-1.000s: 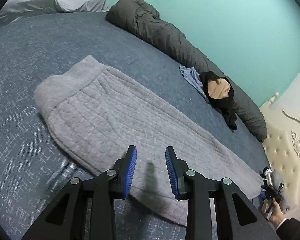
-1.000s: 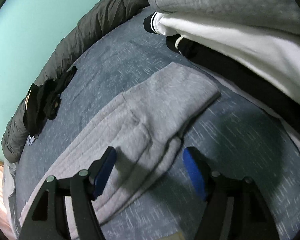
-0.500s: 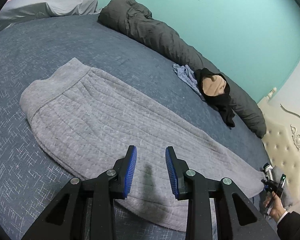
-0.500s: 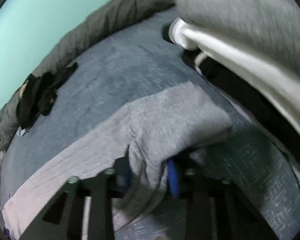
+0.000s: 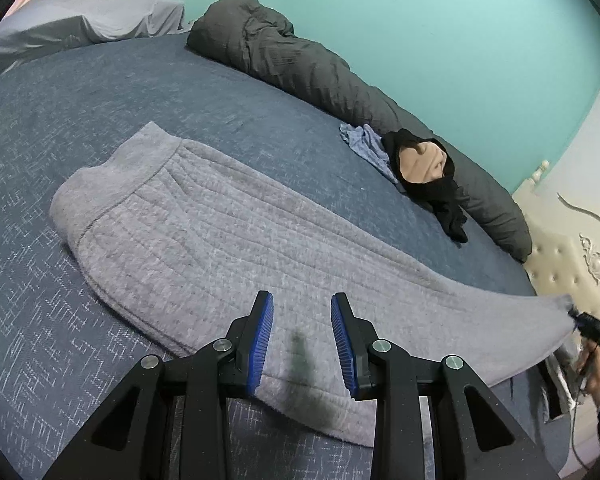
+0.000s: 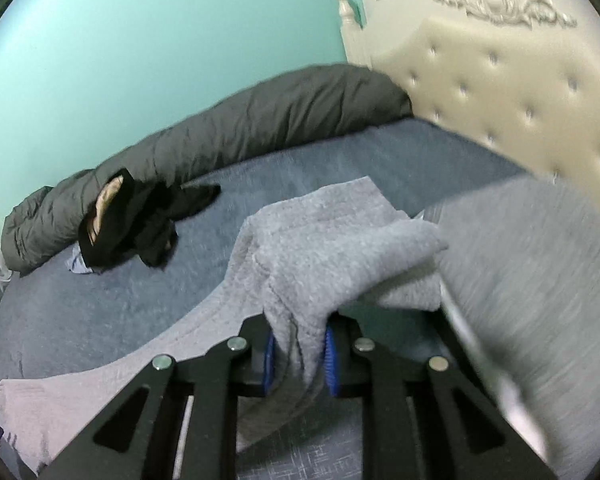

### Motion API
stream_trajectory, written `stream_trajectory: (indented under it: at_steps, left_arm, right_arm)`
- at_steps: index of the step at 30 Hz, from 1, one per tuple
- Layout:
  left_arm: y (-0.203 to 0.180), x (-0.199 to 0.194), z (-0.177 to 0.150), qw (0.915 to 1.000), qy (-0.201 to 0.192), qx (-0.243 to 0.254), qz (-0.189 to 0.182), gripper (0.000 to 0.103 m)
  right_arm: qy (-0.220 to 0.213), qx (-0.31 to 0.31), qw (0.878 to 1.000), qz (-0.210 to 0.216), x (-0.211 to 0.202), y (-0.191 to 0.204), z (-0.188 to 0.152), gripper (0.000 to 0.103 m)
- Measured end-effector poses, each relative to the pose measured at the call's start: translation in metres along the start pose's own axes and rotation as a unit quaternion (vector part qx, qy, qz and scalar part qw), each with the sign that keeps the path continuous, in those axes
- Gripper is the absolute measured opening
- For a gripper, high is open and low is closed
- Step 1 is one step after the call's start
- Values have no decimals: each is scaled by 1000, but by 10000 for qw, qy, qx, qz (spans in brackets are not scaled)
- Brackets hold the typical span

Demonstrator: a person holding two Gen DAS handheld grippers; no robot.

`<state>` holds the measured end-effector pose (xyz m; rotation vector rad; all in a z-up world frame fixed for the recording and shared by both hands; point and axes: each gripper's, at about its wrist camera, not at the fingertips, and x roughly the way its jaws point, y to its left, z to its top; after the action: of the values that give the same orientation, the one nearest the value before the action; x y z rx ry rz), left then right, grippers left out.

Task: Fold clothes
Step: 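Lift the pinched sweatshirt end with the right gripper toward the bundle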

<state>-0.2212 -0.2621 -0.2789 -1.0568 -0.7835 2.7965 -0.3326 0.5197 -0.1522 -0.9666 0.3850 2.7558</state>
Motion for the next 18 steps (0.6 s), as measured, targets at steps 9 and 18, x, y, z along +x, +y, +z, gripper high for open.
stream_trajectory:
  at_steps: [9, 18]
  left_arm:
    - [4, -6, -4, 10000, 33, 52, -2, 33]
    - [-2, 0, -10, 9998, 167, 135, -22, 33]
  right_arm:
    - [-289, -72, 9992, -279, -46, -14, 50, 17]
    - [-365, -305, 9940, -987, -72, -44, 83, 17]
